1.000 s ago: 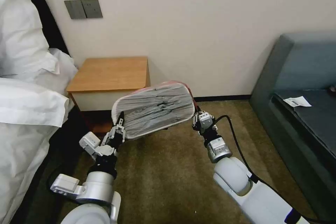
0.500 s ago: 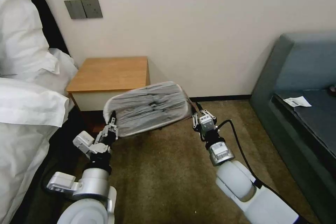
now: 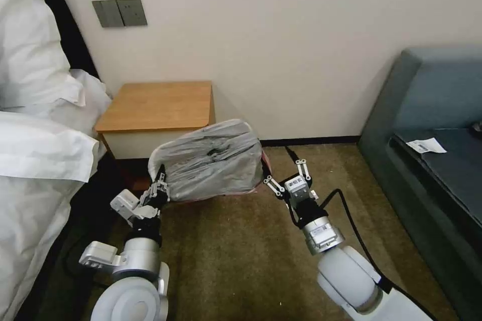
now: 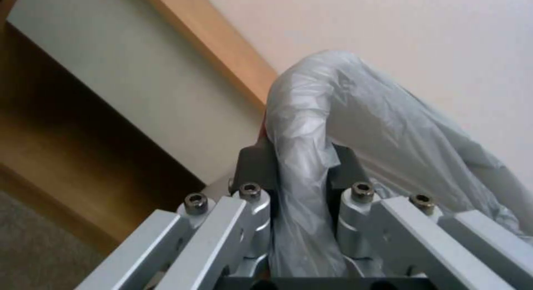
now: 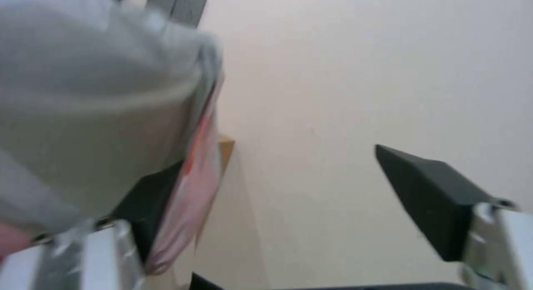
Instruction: Pick up the garbage bag from the table and place it over the trash can.
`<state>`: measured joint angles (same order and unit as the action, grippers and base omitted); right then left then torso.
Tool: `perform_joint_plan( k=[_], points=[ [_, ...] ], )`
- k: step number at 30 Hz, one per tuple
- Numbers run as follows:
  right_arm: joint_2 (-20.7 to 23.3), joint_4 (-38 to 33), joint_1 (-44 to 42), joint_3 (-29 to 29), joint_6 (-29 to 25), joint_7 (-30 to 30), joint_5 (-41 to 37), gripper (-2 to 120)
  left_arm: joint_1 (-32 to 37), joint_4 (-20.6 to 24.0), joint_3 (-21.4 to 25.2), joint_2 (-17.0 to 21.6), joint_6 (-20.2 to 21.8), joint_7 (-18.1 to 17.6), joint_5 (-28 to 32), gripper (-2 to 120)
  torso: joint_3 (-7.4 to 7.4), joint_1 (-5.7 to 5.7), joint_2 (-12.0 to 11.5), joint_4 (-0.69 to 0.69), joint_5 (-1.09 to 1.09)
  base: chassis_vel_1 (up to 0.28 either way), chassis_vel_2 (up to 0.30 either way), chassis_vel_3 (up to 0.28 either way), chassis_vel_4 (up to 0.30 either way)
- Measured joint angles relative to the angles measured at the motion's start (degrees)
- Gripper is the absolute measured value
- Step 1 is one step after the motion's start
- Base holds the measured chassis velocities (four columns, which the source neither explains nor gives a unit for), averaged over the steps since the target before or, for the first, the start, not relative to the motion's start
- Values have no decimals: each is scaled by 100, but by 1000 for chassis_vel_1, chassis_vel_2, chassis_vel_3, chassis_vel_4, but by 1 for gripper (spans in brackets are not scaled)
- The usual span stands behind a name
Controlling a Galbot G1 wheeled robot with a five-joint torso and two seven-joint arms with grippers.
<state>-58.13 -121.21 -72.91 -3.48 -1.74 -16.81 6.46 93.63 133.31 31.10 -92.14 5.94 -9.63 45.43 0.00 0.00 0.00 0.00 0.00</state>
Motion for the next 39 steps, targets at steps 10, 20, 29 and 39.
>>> perform_joint_plan(
  k=[10,20,29,39],
  points=[
    [32,-436,-306,-177,-23,200,-590,100,-68,-327,12,0,-158,59,-286,11,0,0,0,0,1,0,0,0,0],
    [34,-288,-117,-348,107,267,-1156,100,32,-213,-44,0,-221,147,-330,11,0,0,0,0,0,0,0,0,0],
    [-6,-322,91,-236,267,270,-1336,100,124,-46,-88,0,-234,171,-325,11,0,0,0,0,1,0,0,0,0],
    [-25,174,374,-213,293,263,-1584,100,336,346,-263,0,-213,209,-142,11,0,0,0,0,0,0,0,0,0]
  ],
)
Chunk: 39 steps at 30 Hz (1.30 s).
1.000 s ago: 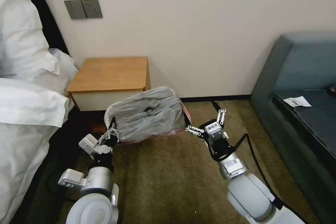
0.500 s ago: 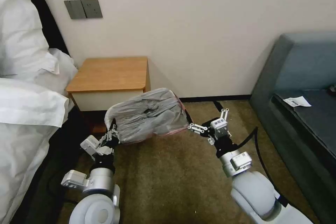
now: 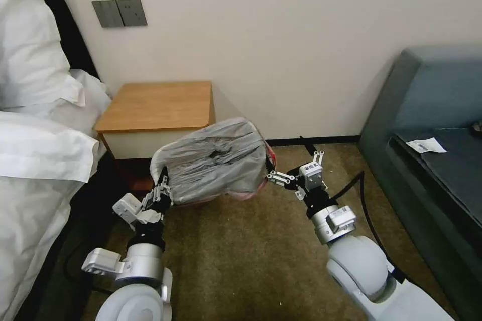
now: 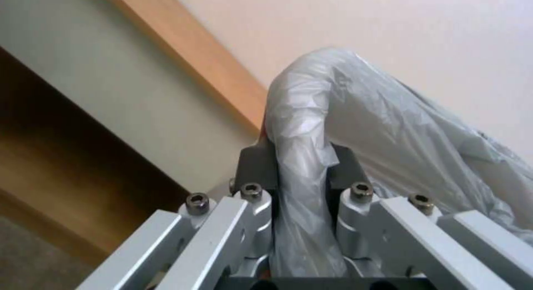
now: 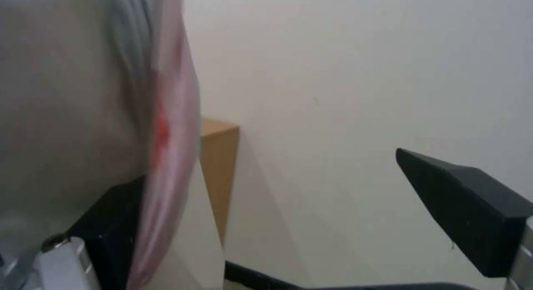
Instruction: Pick up the garbage bag from the table and place it over the trash can.
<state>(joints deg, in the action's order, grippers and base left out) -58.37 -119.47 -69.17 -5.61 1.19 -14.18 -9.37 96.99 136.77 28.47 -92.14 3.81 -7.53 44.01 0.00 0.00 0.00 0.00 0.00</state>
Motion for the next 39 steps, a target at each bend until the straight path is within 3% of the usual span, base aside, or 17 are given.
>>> perform_joint_plan(
  k=[18,26,39],
  points=[
    [-96,724,280,12,-137,34,95,100,94,438,-65,1,298,-234,765,11,0,0,0,0,0,0,0,0,0],
    [-67,404,-41,-55,-428,181,326,100,-229,-261,154,1,250,-347,81,11,0,0,0,-1,1,0,0,0,0],
    [80,-444,-538,-297,-570,499,346,100,-417,-940,264,19,-45,-385,-965,11,0,0,0,0,1,0,0,0,0]
  ],
)
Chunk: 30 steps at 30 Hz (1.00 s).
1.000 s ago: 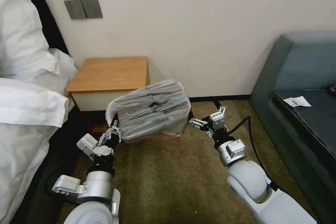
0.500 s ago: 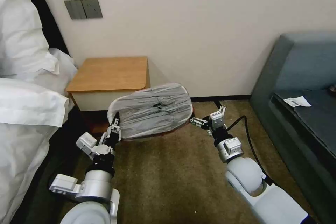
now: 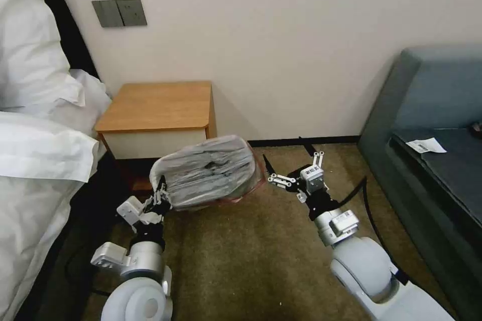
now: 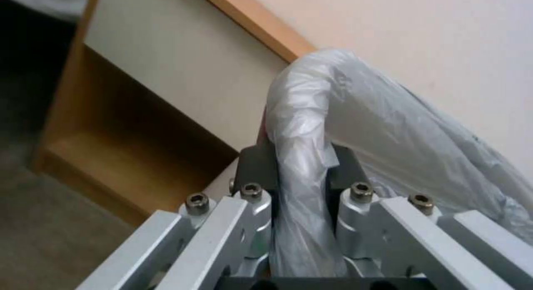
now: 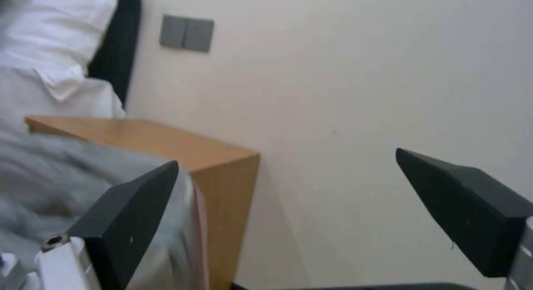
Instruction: Pick up the garbage bag from the table and place it over the trash can.
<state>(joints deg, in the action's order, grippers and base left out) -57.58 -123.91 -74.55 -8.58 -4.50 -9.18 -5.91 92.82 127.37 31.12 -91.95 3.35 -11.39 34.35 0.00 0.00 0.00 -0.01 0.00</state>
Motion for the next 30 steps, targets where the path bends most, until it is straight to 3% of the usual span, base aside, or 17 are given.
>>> perform_joint_plan(
  k=[3,5,6,10,14,21,24,30],
  points=[
    [32,-179,-46,-21,-167,86,-18,100,1,-126,-18,21,-186,98,-437,11,0,0,0,0,-1,0,0,0,0],
    [131,-368,7,18,-300,256,18,100,7,-300,-67,26,-527,282,-1106,11,0,0,0,0,0,0,0,0,0],
    [131,-368,7,18,-300,256,18,100,7,-300,-67,26,-527,282,-1106,11,0,0,0,0,0,0,0,0,0],
    [598,-678,254,437,-269,590,154,83,47,-546,-250,91,-1176,607,-2255,11,0,0,0,0,0,0,0,0,0],
    [996,-530,545,754,-194,836,366,69,69,-690,-353,108,-1529,713,-2803,11,0,0,0,0,0,0,0,0,0],
    [1392,-178,1235,1428,55,1005,423,47,115,-848,-414,58,-1810,741,-3238,11,0,0,0,1,-1,0,0,0,0],
    [1444,55,1851,2043,506,993,160,32,65,-973,-413,0,-1955,760,-3526,11,0,0,0,1,-1,0,0,0,0],
    [1315,210,2720,2871,1459,704,-505,13,-24,-1089,-391,-16,-2016,760,-3782,11,0,0,0,1,0,0,0,0,0]
  ],
)
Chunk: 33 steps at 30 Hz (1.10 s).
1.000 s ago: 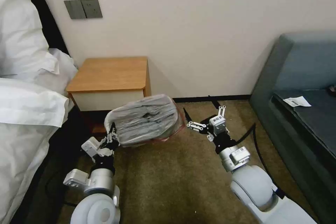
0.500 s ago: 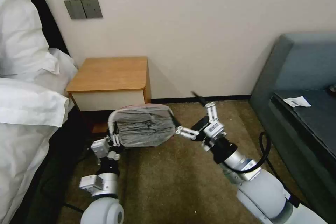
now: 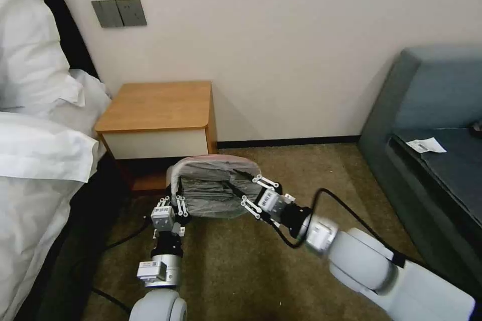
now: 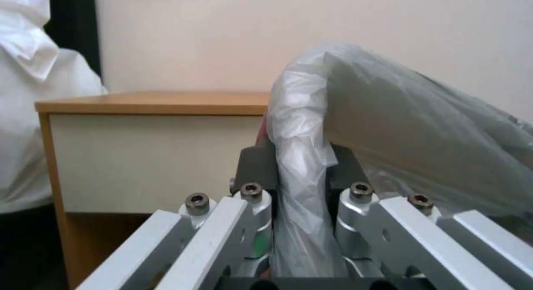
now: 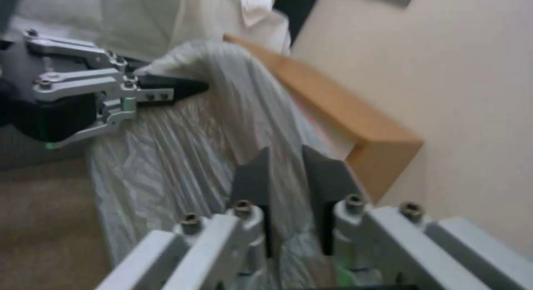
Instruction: Pick up the garbage bag from the table and place it over the trash can.
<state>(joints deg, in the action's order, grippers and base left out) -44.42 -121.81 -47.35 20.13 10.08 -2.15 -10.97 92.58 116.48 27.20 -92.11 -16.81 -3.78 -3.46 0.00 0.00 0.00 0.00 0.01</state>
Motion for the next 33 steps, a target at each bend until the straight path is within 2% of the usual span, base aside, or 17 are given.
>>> perform_joint_plan(
  k=[2,4,6,9,16,25,29,33],
  points=[
    [-128,128,422,365,468,-144,-288,4,-32,-46,4,-1,-5,-13,-47,11,0,0,0,0,1,0,0,0,0],
    [-180,200,581,501,654,-186,-353,0,-40,-59,-1,-2,-5,-19,-57,11,0,0,0,1,0,0,0,0,0],
    [-235,275,748,654,870,-185,-395,0,-50,-75,-8,-2,-4,-24,-75,11,0,0,0,1,0,0,0,0,0],
    [-363,401,1139,1018,1538,-127,-436,0,-72,-119,-23,-3,14,-42,-152,11,0,0,0,-1,0,0,0,0,0],
    [-627,691,1716,1541,2286,-60,-387,0,-46,-146,-53,-4,26,-54,-394,11,0,0,0,-1,0,0,0,0,0],
    [-1176,1427,2369,2088,2512,-42,-134,0,112,-71,-57,-4,14,-59,-758,11,0,0,0,0,0,0,0,0,0],
    [-1607,2095,2704,2330,2551,-13,-8,0,175,-2,-82,-3,11,-64,-915,11,0,0,0,1,0,0,0,0,0],
    [-1779,2458,2795,2422,2518,60,134,0,194,45,-85,-3,17,-68,-951,11,0,0,0,0,0,0,0,0,0]
  ],
)
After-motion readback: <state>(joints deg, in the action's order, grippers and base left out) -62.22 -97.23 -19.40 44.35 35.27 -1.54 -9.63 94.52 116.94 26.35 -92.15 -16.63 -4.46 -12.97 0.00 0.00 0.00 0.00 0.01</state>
